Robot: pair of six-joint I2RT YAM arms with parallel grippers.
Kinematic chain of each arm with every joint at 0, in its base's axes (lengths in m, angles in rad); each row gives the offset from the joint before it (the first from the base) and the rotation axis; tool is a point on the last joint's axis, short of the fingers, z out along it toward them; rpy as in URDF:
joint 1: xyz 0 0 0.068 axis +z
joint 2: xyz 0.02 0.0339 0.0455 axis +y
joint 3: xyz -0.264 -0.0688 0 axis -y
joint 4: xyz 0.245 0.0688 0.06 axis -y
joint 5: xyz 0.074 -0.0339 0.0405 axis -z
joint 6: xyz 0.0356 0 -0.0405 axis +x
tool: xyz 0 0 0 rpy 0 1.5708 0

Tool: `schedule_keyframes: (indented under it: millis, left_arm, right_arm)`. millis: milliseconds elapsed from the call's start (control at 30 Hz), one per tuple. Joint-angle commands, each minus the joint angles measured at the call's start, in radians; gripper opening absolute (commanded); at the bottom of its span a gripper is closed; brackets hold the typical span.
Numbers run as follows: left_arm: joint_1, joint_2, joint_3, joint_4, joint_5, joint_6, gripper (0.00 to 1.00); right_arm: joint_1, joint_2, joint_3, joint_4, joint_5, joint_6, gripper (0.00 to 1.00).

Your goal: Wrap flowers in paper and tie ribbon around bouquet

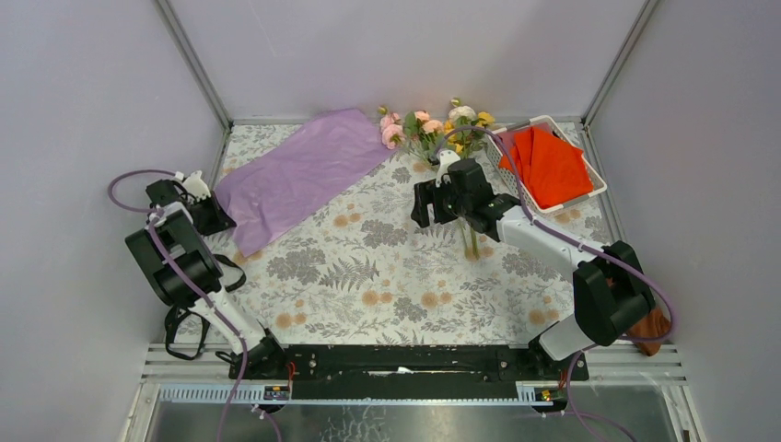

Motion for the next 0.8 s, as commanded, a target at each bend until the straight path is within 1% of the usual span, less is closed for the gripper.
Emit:
schedule_keyframes:
  millis: [0, 100, 200, 267, 367, 467, 533, 600, 700, 733, 767]
  left_arm:
    - [-0.001, -0.113, -0.025, -0.003, 0.170, 0.017, 0.00]
    - [-0.053, -0.215, -0.029, -0.089, 0.225, 0.086, 0.00]
    - [-0.156, -0.351, -0.021, -0.192, 0.224, 0.196, 0.00]
    - [-0.257, -0.454, -0.017, -0.259, 0.200, 0.274, 0.00]
    - [-0.461, -0.588, -0.014, -0.354, 0.140, 0.381, 0.00]
    - [-0.616, -0.577, 0.069, -0.502, 0.139, 0.429, 0.00]
    - [-0.755, -0.584, 0.073, -0.522, 0.069, 0.439, 0.00]
    - [-0.942, -0.612, 0.046, -0.517, -0.035, 0.460, 0.00]
    - [-1.255, -0.623, 0.002, -0.489, -0.217, 0.456, 0.00]
    - [-1.343, -0.615, -0.014, -0.477, -0.277, 0.457, 0.00]
    - [-1.407, -0.605, -0.032, -0.465, -0.323, 0.471, 0.00]
  right_arm:
    - [0.018, 0.003, 0.042, 0.017, 0.003, -0.004, 0.81]
    - [0.026, 0.004, 0.050, 0.015, -0.008, 0.004, 0.81]
    - [0.026, 0.003, 0.068, 0.009, -0.024, 0.036, 0.81]
    - [0.027, -0.004, 0.083, 0.008, -0.031, 0.065, 0.81]
    - [0.025, -0.026, 0.101, 0.000, -0.017, 0.107, 0.81]
    - [0.023, -0.064, 0.102, -0.020, 0.036, 0.140, 0.82]
    - [0.010, -0.097, 0.098, -0.031, 0.045, 0.171, 0.84]
    - [-0.023, -0.134, 0.087, -0.030, 0.010, 0.206, 0.84]
    - [-0.068, -0.195, 0.063, -0.025, -0.044, 0.251, 0.84]
    - [-0.075, -0.215, 0.056, -0.030, -0.046, 0.255, 0.85]
    - [-0.079, -0.238, 0.054, -0.041, -0.042, 0.254, 0.86]
